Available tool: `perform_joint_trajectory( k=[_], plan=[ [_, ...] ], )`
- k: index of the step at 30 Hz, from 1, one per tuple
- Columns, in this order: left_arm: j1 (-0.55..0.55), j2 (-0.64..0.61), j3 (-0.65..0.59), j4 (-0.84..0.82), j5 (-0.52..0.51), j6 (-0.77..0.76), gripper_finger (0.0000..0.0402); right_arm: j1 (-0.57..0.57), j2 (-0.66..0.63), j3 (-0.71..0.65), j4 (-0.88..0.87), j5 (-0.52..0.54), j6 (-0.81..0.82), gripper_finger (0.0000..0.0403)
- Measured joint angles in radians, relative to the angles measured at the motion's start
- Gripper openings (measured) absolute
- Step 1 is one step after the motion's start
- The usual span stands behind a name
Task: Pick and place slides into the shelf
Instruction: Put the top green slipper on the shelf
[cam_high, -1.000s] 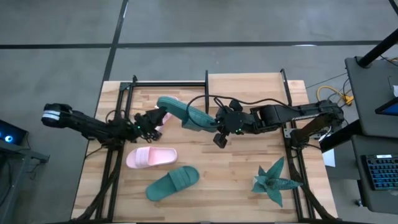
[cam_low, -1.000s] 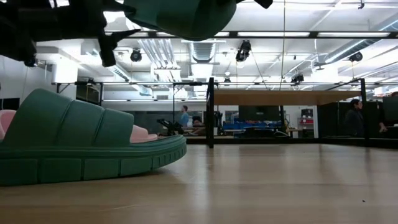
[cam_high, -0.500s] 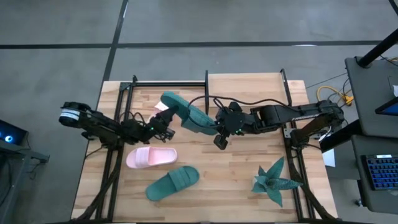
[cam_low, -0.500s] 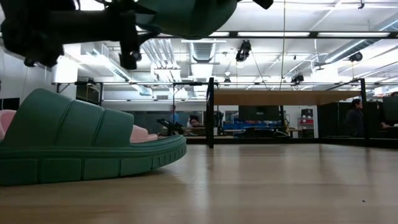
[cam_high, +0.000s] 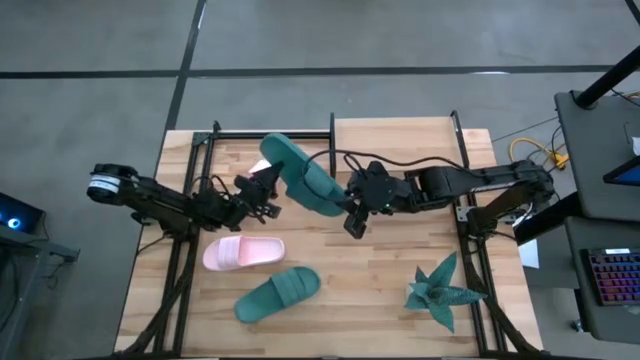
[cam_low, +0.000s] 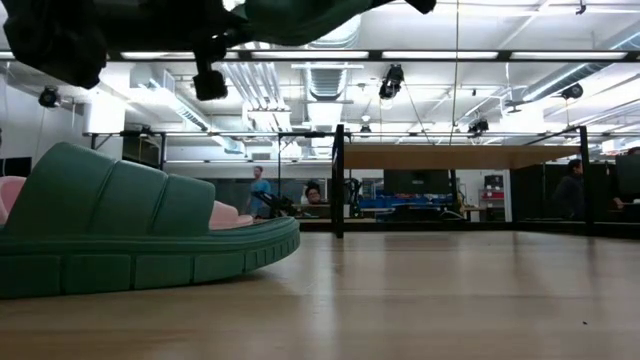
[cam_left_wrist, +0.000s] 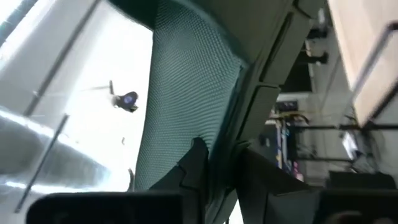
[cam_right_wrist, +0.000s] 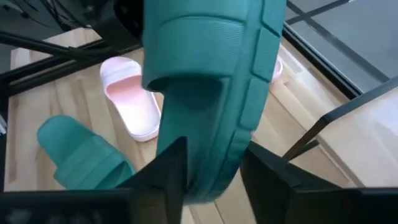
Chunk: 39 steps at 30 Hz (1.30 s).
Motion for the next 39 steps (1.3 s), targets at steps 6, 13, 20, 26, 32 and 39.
perform_joint_trajectory(
  k=[6, 13, 20, 26, 32, 39],
  plan=[
    [0.014, -0.049, -0.002, -0.049, -0.087, -0.159, 0.0032, 0.003, -0.026, 0.022, -0.008, -0.004, -0.075, 0.017],
    [0.067, -0.174, 0.011, -0.611, 0.014, -0.519, 0.003, 0.06, -0.03, 0.056, 0.034, 0.144, -0.407, 0.0163],
    [0.077, -0.274, 0.037, -0.857, 0.171, -0.698, 0.003, 0.149, -0.031, 0.048, 0.143, 0.272, -0.863, 0.0149],
    [0.077, -0.269, 0.036, -0.86, 0.2, -0.702, 0.0029, 0.156, 0.003, 0.043, 0.131, 0.274, -0.987, 0.0147],
    [0.077, -0.208, 0.039, -0.864, 0.211, -0.721, 0.0028, 0.156, 0.083, 0.043, 0.125, 0.314, -1.119, 0.0164],
    [0.078, -0.181, 0.055, -0.86, 0.171, -0.715, 0.0028, 0.155, 0.167, 0.043, 0.132, 0.396, -1.236, 0.0175]
  ],
)
